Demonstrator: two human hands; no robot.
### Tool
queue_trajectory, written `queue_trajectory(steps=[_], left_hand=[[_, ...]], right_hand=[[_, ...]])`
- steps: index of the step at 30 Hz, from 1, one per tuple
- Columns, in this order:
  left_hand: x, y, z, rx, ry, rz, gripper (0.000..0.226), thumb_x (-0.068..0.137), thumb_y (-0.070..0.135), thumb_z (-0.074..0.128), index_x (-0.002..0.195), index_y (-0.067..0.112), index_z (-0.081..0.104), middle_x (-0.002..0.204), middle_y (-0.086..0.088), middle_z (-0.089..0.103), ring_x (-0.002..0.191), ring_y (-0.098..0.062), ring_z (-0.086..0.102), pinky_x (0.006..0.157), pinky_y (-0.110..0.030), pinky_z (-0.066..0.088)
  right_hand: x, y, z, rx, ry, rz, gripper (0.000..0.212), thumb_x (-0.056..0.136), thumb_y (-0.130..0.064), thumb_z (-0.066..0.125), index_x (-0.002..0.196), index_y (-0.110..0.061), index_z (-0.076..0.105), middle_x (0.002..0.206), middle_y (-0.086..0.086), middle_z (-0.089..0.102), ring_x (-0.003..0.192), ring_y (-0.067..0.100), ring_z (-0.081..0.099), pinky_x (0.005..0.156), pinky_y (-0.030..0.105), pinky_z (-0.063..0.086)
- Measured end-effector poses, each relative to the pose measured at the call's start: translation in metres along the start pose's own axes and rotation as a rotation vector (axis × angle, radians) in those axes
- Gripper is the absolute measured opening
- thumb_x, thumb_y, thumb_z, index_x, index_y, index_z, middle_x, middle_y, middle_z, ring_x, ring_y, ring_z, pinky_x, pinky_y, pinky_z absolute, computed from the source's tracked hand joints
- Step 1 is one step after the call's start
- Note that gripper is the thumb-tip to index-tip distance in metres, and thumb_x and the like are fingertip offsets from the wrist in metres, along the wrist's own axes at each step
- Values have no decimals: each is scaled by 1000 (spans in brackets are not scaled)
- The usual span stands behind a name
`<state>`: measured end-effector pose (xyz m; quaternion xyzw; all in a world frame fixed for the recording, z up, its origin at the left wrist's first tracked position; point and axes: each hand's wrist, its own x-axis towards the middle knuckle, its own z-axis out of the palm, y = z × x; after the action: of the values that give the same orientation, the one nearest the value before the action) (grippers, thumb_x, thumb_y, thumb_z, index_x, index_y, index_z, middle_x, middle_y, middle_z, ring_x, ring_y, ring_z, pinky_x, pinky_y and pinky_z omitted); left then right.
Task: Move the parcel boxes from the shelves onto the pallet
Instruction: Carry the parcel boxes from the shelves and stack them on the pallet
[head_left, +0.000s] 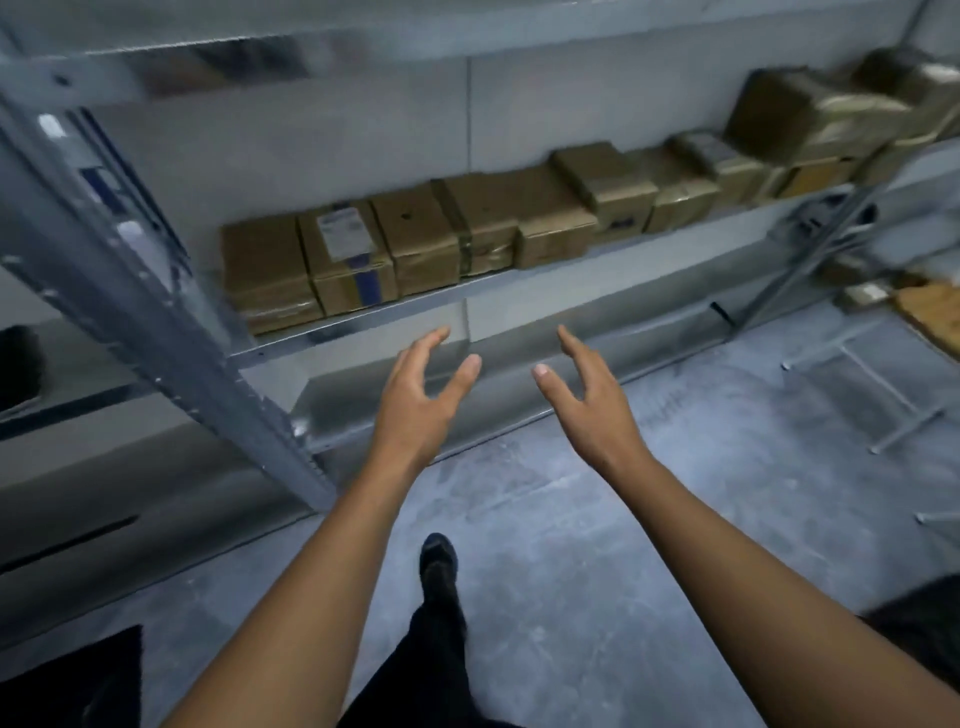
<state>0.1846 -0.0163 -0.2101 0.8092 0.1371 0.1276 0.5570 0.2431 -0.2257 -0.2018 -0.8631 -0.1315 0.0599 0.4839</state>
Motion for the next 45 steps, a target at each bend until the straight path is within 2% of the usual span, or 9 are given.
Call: queue_trajectory(steps=[4, 8, 11, 16, 20, 23, 26, 34, 45], left_hand=[[61, 18, 58, -35, -114, 39, 71, 82, 82, 54, 144, 48, 50, 154, 18, 45, 134, 2, 43, 96, -16, 33], [125, 43, 112, -80, -231, 72, 69, 79, 84, 54, 140, 52, 50, 150, 21, 45, 122, 13, 44, 96, -17, 33], [170, 67, 152, -103, -308, 112, 65, 80, 83, 55, 138, 56, 48, 147, 23, 42, 122, 13, 44, 90, -8, 30], [225, 99, 224, -142, -368, 148, 57, 92, 69, 61, 143, 46, 49, 144, 23, 40, 131, 5, 39, 102, -21, 31], [250, 116, 282, -136, -386, 151, 59, 94, 66, 61, 147, 42, 47, 146, 20, 42, 128, 10, 38, 101, -17, 30], [267, 124, 331, -140, -428, 118, 70, 89, 72, 59, 150, 40, 43, 154, 15, 44, 138, -1, 40, 109, -27, 34], [281, 136, 385, -132, -417, 89, 85, 81, 79, 56, 152, 36, 40, 156, 13, 44, 140, -4, 41, 111, -29, 35], [328, 188, 518, -129, -322, -7, 74, 95, 61, 63, 156, 28, 36, 152, 6, 45, 140, -9, 42, 110, -30, 36], [432, 225, 628, -183, -100, -117, 62, 91, 72, 56, 139, 35, 47, 148, 6, 49, 132, -12, 48, 105, -34, 40]], right_hand=[[39, 26, -44, 36, 126, 84, 74, 97, -67, 54, 162, -37, 34, 167, -12, 36, 153, 7, 33, 125, 42, 32], [84, 44, -89, 70, 245, 188, 85, 86, -80, 49, 161, -41, 35, 165, -14, 37, 149, 2, 35, 117, 30, 33], [114, 55, -125, 48, 312, 233, 74, 96, -71, 53, 161, -41, 34, 166, -14, 36, 150, 5, 35, 116, 29, 32], [152, 75, -181, -2, 411, 270, 73, 97, -71, 50, 161, -39, 35, 167, -13, 36, 152, 6, 34, 123, 36, 30], [171, 103, -223, -17, 461, 302, 68, 101, -65, 52, 162, -40, 34, 166, -14, 36, 151, 3, 33, 120, 31, 28], [185, 135, -256, -2, 510, 328, 67, 102, -63, 52, 162, -38, 34, 166, -12, 37, 149, 4, 35, 115, 27, 29], [205, 172, -290, 21, 517, 330, 67, 102, -63, 51, 162, -37, 35, 166, -11, 37, 149, 3, 35, 113, 26, 28], [270, 244, -409, 90, 474, 292, 74, 97, -71, 48, 162, -38, 33, 166, -11, 37, 150, 5, 34, 115, 28, 28], [395, 309, -501, 57, 369, 254, 76, 95, -74, 45, 161, -38, 34, 167, -10, 36, 152, 9, 33, 117, 33, 30]])
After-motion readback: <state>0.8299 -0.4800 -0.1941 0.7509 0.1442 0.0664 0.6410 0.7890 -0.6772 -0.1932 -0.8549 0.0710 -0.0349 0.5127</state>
